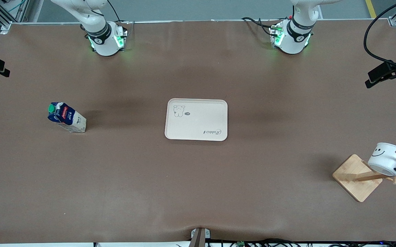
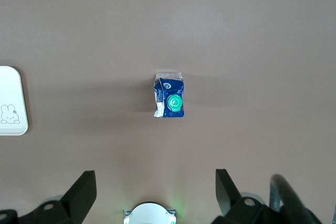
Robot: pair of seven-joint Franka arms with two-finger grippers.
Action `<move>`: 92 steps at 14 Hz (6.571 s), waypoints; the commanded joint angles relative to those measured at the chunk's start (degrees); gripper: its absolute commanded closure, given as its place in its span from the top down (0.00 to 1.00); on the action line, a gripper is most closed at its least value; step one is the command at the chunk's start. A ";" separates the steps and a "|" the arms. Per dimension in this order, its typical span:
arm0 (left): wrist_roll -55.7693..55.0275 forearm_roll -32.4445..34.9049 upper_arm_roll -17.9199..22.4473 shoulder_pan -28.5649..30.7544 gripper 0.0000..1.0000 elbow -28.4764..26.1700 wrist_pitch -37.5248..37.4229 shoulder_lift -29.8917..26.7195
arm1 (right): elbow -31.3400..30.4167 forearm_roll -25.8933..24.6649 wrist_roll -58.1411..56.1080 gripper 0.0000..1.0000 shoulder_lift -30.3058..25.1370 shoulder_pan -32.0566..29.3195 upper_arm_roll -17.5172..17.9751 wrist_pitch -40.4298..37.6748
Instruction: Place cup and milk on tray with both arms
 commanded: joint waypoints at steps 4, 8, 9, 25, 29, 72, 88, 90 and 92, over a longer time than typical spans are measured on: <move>-0.04 0.24 0.13 0.41 1.00 0.82 -0.79 0.16 | 0.52 0.86 0.09 1.00 0.19 -1.17 0.68 -0.56; 1.01 0.07 0.13 5.58 1.00 0.04 1.31 -0.02 | 0.52 0.86 0.09 1.00 0.19 -1.17 0.68 -0.56; 0.84 -0.63 0.13 6.90 1.00 -0.67 2.27 -0.19 | 0.52 0.86 0.09 1.00 0.19 -1.17 0.68 -0.56; -0.04 -13.03 -1.10 16.23 0.96 -30.37 52.97 0.50 | 0.52 0.94 0.09 1.00 0.19 -1.25 0.68 -0.73; 0.83 -13.03 -2.51 16.32 0.84 -30.56 60.10 3.66 | 0.52 0.94 0.09 1.00 0.19 -1.34 0.68 -0.74; -10.22 -12.15 -15.85 16.32 0.00 -28.90 43.78 -2.66 | 2.28 2.00 -0.09 1.00 0.19 2.26 1.29 -2.14; -51.52 -11.89 -35.64 9.65 0.00 -26.95 42.45 8.49 | 2.98 4.89 -0.44 1.00 5.19 1.39 0.94 -0.65; -55.39 -11.97 -35.64 6.75 0.00 -25.64 42.45 11.65 | 3.07 4.99 -0.61 1.00 6.42 1.56 0.85 -0.65; -60.66 -12.06 -35.73 3.85 0.00 -22.84 42.45 16.56 | 2.98 4.99 -0.44 1.00 6.43 1.56 0.85 -0.74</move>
